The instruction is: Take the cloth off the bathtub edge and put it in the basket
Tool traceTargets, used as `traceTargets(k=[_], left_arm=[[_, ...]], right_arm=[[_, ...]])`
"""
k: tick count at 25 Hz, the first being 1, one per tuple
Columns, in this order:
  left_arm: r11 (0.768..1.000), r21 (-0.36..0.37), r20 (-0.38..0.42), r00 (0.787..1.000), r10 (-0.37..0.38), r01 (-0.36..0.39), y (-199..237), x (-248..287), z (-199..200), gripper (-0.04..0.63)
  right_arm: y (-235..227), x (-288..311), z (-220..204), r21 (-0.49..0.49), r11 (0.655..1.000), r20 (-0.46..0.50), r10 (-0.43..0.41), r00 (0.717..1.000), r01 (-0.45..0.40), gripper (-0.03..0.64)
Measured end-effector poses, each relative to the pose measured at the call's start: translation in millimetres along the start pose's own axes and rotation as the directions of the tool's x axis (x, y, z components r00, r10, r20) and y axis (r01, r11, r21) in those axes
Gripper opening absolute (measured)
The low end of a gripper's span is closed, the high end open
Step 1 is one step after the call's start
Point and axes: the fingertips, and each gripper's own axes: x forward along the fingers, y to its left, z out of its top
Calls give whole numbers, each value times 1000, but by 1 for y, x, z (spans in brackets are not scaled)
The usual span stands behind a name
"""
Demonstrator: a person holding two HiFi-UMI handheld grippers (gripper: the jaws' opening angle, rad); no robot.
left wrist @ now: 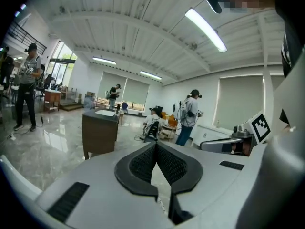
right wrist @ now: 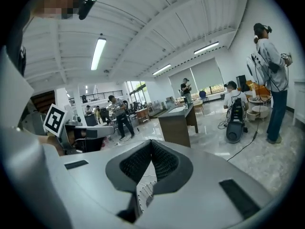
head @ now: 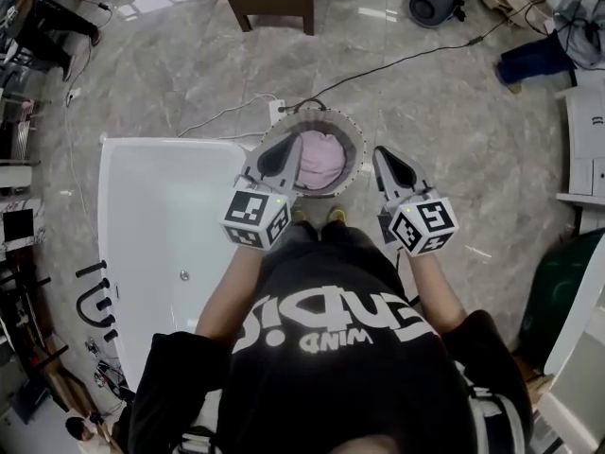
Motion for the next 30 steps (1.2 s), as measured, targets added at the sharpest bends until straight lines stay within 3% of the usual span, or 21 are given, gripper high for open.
traceTargets(k=[13,30], left_arm=[[998,47,9,999,47,-47,1,-54,-14,14],[999,35,19,999,40,-41,11,-54,-8,14]], right_arm=[[34,-16,10,-91,996,30,22,999,-20,12],[40,-8,17,-109,994,46,30,998,-25,12]])
